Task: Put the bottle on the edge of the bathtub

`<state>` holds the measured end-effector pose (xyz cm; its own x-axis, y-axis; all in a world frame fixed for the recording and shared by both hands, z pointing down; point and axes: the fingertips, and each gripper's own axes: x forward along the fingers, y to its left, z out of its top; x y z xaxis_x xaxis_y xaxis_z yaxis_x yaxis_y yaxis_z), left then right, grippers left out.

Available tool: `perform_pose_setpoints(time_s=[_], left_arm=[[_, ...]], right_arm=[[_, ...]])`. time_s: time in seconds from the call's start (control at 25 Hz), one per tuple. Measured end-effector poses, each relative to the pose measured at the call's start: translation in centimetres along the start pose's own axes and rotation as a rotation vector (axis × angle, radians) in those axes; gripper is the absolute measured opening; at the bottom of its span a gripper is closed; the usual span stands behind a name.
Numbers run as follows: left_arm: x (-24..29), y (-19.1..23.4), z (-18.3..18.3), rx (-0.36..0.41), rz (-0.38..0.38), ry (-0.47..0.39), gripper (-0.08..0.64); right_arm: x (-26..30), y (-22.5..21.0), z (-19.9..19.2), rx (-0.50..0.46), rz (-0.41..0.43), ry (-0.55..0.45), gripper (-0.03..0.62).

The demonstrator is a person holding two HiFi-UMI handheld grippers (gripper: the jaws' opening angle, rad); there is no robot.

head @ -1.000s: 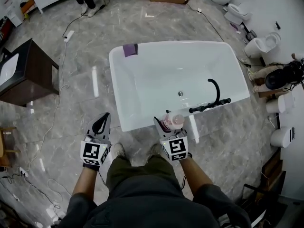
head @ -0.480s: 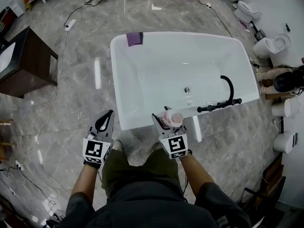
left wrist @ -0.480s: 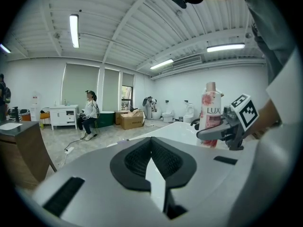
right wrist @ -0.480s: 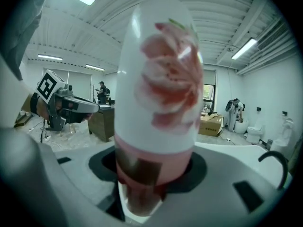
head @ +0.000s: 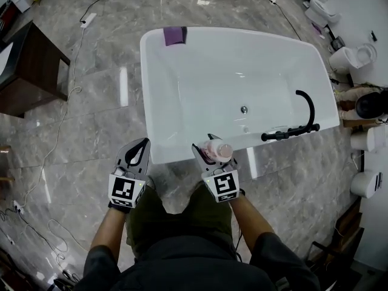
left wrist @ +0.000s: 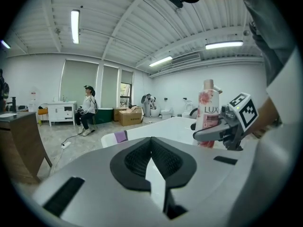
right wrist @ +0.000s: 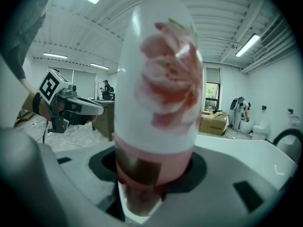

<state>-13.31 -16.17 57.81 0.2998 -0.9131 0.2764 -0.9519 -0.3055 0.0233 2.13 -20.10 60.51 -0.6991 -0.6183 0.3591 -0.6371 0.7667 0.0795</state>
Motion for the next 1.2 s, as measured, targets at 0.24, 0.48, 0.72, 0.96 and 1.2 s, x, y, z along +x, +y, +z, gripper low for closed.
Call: perform_pose_setpoints(time_s=[0.24,0.48,0.72,0.96,1.2], left_arm=[[1.0,0.4,-5.0,-0.008,-0.001,0.021,0.002],[2.1,0.8,-8.9,-0.010,0.006,0.019,0.002],[2.6,1.0,-11.8,-0.011,0.018,0.022,0.002],[3.2,1.4,-14.5,-0.017,0.026,0.030,0.002],[3.9,1.1,-16.2,-0.019,0.024,0.026,0.002]], right_arm=[[1.8,0.9,-4.0,-0.004,0.021,-0.005,0.227],[3.7,1.4,-7.9,-0.018,0.045,-0.002,0.227],[4.8,1.9,-11.1,-0.024,0.060,0.000,0.227],[6.2,2.9,-13.4,-0.040,0.083,-0.001,0.227],[6.7,3.6,-14.7,-0.049,0.133,-0.027,0.227]])
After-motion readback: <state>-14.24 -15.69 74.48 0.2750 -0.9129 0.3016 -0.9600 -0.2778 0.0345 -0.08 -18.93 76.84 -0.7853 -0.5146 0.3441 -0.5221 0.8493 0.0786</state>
